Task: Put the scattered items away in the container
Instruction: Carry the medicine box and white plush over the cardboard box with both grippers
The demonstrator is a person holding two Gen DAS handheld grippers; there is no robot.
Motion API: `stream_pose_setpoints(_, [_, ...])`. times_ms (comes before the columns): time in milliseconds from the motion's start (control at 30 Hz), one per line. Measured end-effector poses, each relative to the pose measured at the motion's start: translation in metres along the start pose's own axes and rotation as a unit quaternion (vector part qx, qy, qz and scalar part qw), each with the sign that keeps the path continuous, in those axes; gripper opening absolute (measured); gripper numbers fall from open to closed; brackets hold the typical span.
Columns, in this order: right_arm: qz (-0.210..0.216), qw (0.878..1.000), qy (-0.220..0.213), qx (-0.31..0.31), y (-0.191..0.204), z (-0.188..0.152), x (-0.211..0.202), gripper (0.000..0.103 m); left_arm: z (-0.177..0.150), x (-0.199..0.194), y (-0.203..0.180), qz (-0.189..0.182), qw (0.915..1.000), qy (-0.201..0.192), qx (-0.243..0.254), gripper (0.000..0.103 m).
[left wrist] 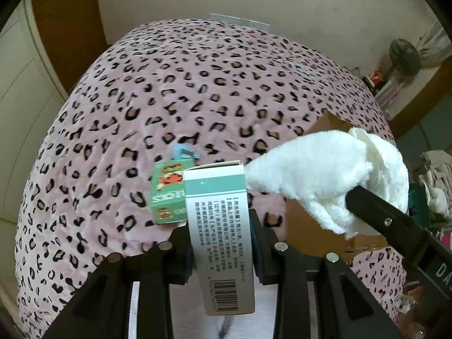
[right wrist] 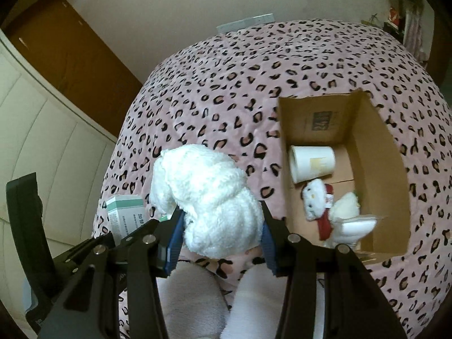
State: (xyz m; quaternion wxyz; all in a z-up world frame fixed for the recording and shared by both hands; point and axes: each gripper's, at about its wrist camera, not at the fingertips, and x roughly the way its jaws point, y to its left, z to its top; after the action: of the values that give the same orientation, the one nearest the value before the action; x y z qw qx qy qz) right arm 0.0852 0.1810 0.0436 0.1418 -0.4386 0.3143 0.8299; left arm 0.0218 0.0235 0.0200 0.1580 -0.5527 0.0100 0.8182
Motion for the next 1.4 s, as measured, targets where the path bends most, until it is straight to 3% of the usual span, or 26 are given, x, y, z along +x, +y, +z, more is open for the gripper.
stream_pose_setpoints(700, [-0.033,0.996,-0.045,0.067,-0.106,0.017,-0.057,0.048,0.012,0.008,-0.129,-0.076,0.9941,0.011,0.077,0.032])
stream_pose_setpoints(933, [-0.046,0.995,-0.049,0.08,-0.129,0.02,-0.06,0.048,0.011,0.02,-0.157,-0.095,0.9911,0.023,0.09,0.032])
stream_pose_setpoints(1400, [-0.056,0.994,-0.025,0.094,-0.152,0.019,-0.038,0.049,0.006,0.05,-0.179,-0.096,0.9886,0.048,0.106,0.032])
